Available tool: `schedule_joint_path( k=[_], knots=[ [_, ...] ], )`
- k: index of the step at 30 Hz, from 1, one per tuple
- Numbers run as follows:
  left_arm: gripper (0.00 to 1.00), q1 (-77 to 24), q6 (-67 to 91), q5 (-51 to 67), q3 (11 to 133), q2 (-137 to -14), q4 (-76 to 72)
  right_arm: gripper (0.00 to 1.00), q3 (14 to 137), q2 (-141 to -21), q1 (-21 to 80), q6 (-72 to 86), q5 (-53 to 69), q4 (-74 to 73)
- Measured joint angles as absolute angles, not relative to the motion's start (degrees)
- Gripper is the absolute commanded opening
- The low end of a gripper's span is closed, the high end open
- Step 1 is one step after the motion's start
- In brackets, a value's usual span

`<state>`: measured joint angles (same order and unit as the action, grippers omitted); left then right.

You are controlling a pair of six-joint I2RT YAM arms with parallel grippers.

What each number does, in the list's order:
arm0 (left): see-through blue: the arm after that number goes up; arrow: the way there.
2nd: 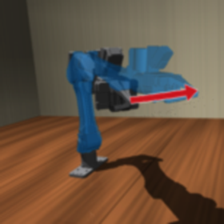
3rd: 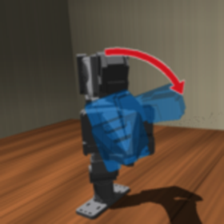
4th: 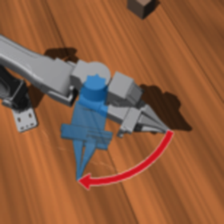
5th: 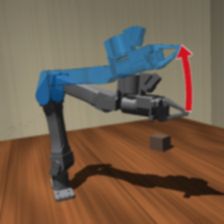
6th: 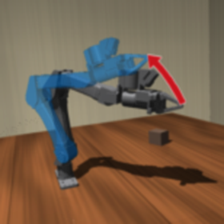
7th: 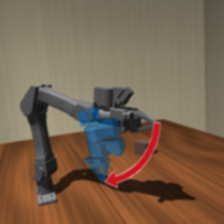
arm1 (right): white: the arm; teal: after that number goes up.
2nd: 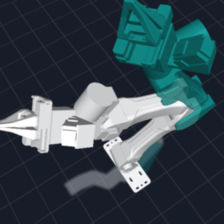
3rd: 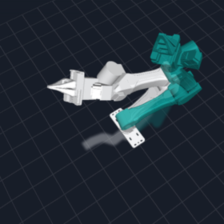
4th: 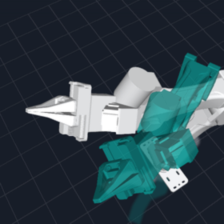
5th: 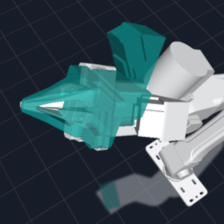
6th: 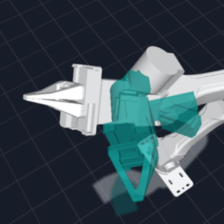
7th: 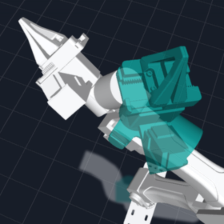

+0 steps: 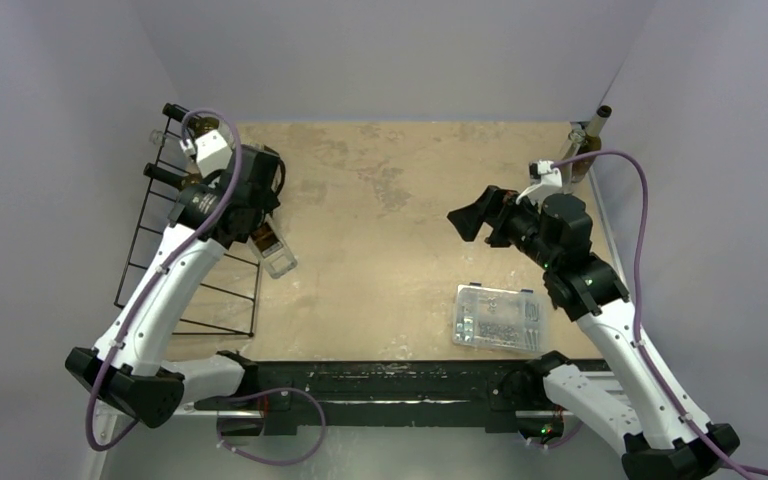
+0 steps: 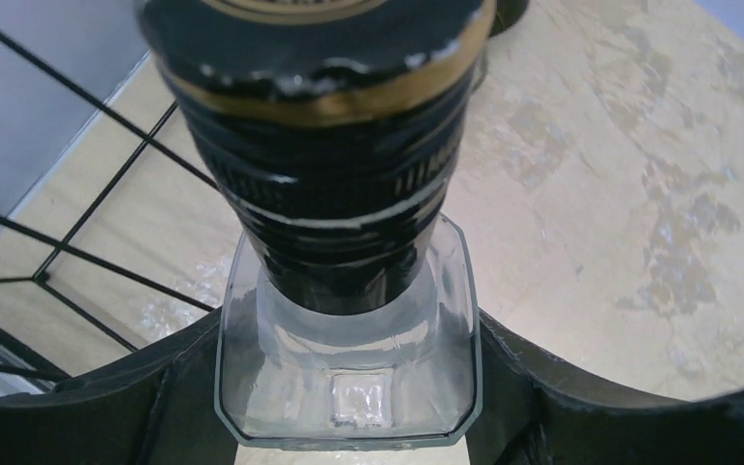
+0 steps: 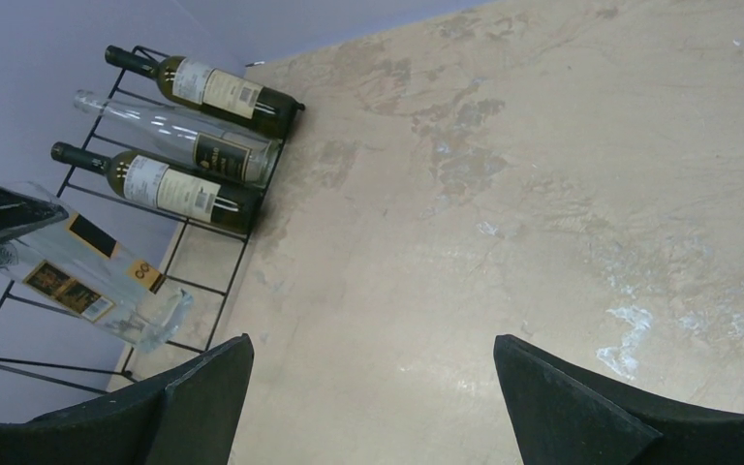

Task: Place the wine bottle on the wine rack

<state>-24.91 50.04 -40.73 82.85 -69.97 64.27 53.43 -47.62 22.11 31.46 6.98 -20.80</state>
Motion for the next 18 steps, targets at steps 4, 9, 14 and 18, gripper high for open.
schedule_joint_path(
  k=[4, 9, 14, 18],
  knots=[
    [0.00, -20.71, 57.36, -41.78, 83.74, -70.61, 67.92, 0.99, 53.36, -47.88, 22.11, 30.87, 7.01, -20.88],
    [0.00, -13.82, 65.45, -41.78, 83.72, -70.61, 70.26, 0.99, 53.34, -50.46, 22.11, 30.15, 7.22, -20.62],
    [0.00, -9.10, 69.95, -41.21, 83.66, -71.44, 69.65, 0.99, 53.34, -54.22, 22.11, 29.28, 8.45, -19.86],
    [0.00, -6.61, 72.71, -40.47, 83.61, -74.61, 69.12, 0.99, 53.34, -57.08, 22.11, 28.67, 9.13, -18.55]
  ],
)
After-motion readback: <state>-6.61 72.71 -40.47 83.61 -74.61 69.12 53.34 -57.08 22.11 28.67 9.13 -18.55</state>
